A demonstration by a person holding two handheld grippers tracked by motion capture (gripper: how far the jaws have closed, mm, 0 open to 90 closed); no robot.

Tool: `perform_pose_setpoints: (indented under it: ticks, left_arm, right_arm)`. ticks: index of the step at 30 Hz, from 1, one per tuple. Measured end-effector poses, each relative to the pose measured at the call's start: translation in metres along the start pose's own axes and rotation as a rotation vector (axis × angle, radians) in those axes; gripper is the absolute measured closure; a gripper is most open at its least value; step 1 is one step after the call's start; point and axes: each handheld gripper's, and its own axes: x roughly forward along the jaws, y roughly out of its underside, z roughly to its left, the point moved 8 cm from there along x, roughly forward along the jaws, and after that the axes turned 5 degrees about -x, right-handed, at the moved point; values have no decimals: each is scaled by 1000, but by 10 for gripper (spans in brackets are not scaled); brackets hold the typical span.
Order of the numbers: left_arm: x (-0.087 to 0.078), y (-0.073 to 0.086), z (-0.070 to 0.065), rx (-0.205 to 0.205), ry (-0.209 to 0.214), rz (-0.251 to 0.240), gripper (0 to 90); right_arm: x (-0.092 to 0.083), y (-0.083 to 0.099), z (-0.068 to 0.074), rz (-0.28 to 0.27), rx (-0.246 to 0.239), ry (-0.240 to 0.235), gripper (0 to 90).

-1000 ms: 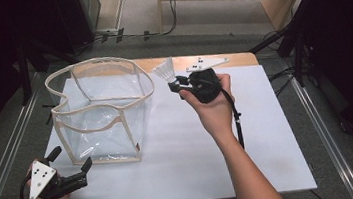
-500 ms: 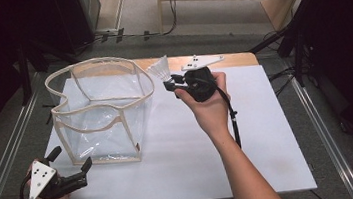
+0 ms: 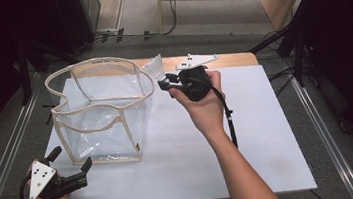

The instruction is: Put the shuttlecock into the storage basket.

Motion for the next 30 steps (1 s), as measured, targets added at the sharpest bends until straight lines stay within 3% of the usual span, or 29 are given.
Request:
perform_pose_setpoints:
  ticks: [30]
  left_arm:
    - [0,0,0,0,0,0,0]
  right_arm:
    - [12,-16,17,-17,-30,-33,632]
